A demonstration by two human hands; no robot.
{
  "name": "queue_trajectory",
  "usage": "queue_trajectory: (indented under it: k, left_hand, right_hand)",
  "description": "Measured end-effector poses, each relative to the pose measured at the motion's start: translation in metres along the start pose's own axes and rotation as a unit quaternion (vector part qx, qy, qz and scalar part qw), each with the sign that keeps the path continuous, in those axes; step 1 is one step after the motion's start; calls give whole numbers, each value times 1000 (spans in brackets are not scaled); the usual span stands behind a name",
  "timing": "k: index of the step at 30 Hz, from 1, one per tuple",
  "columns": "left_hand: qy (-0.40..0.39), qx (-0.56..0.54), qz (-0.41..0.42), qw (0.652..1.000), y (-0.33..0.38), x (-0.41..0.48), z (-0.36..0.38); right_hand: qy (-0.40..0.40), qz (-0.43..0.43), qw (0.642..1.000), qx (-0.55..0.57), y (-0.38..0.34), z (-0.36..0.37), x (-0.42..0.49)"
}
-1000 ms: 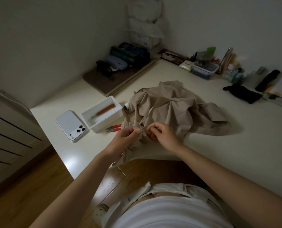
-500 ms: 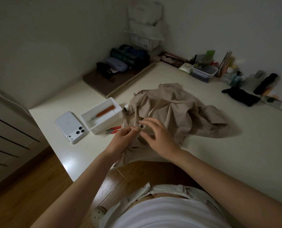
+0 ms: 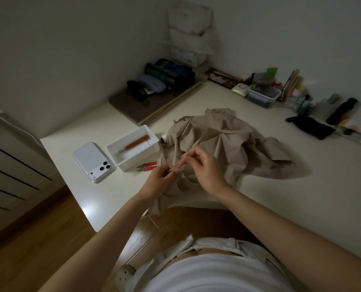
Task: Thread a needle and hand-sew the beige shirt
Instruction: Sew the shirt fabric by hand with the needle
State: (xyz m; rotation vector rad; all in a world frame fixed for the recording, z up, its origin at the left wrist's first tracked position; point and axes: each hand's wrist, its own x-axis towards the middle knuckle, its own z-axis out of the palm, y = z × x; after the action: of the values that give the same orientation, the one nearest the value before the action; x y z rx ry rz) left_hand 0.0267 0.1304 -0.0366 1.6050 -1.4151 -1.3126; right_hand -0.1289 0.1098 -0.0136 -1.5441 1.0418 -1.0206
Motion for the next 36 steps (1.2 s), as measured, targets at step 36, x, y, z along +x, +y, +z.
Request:
queue_trajectory:
  k: [36]
  left_hand:
    - [-47,-121,108,986,100,27,-27]
  right_hand:
    - [26,219,974,43,14,-72,67]
